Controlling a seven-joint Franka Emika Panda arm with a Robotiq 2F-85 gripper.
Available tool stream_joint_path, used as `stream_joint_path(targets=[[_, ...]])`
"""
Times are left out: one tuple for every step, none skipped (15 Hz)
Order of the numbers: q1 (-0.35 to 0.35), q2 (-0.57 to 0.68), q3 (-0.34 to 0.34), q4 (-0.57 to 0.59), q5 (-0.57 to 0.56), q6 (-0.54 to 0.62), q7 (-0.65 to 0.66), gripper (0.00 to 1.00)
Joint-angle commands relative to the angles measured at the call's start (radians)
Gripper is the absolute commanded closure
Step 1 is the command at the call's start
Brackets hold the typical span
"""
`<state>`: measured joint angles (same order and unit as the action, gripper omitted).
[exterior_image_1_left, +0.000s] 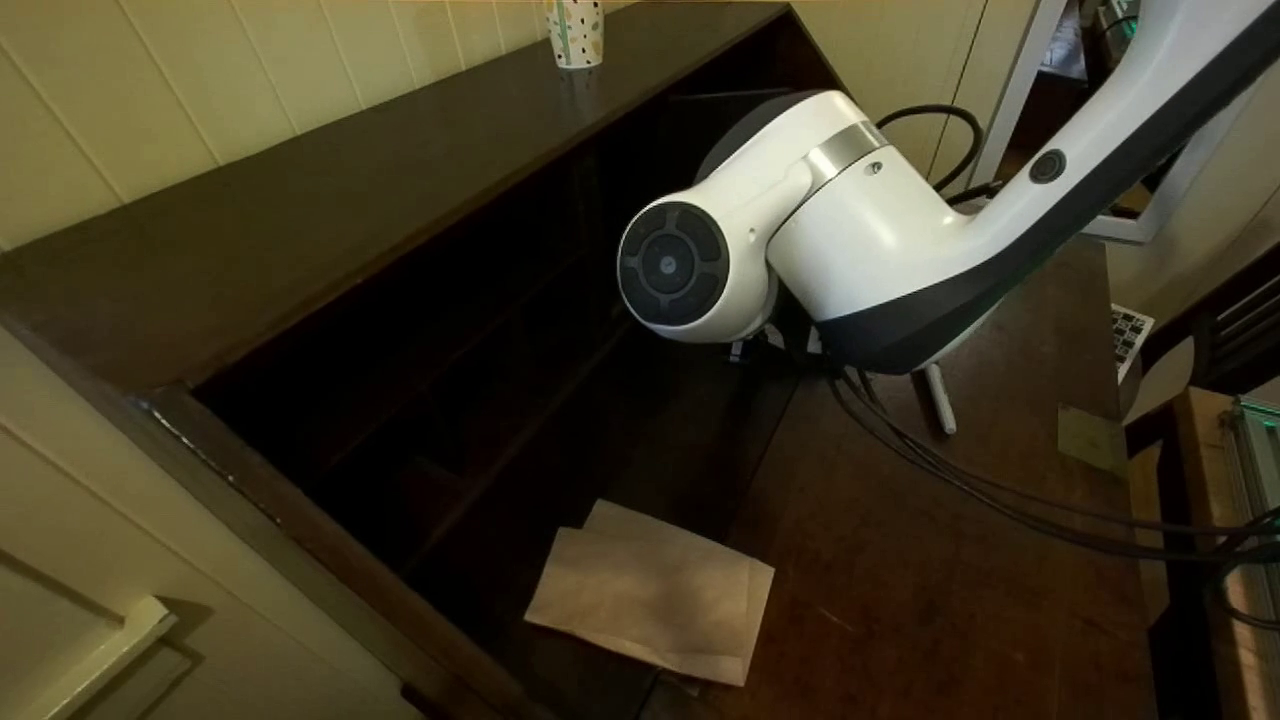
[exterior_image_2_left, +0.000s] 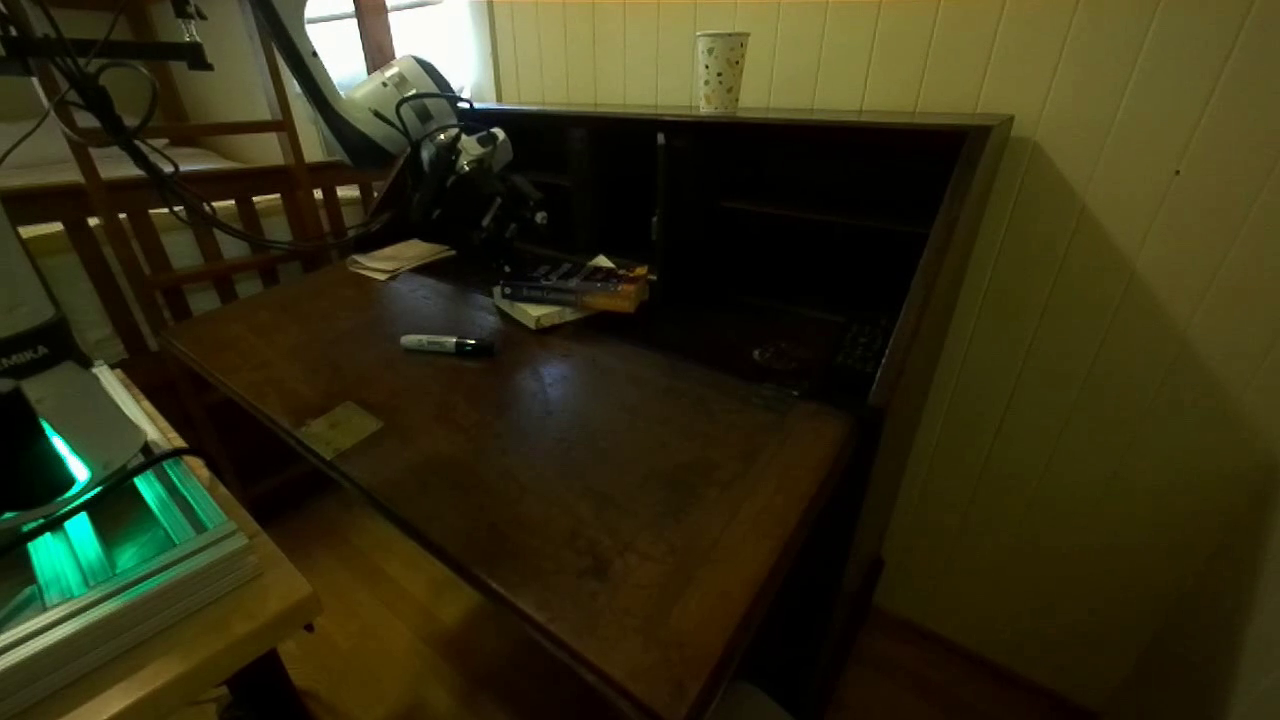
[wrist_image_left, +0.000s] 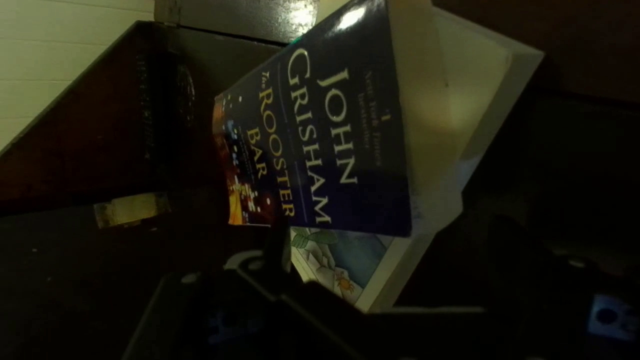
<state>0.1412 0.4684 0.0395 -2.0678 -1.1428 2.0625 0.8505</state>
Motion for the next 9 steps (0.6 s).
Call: stream_joint_path(targets=[[0.013, 0.044, -0.004, 0.044, -0.041, -0.034, -0.008, 0.00], [0.013, 0.050, -0.004, 0.047, -0.047, -0.036, -0.010, 0.00], [0.013, 0.055, -0.003, 0.050, -0.051, -0.037, -0.009, 0.00], [0.013, 0.060, -0.003, 0.053, -0.053, -0.041, -0.009, 0.00], [0.013, 0.064, -0.003, 0.055, -0.055, -0.042, -0.010, 0.00], [0.013, 0.068, -0.002, 0.057, -0.055, -0.045, -0.011, 0.02], [0.013, 0.072, -0.002, 0.061, -0.058, -0.047, -0.013, 0.11], [0.013, 0.076, -0.001, 0.064, -0.060, -0.049, -0.014, 0.16], [0.013, 0.078, 0.000, 0.065, -0.060, -0.051, -0.016, 0.31]])
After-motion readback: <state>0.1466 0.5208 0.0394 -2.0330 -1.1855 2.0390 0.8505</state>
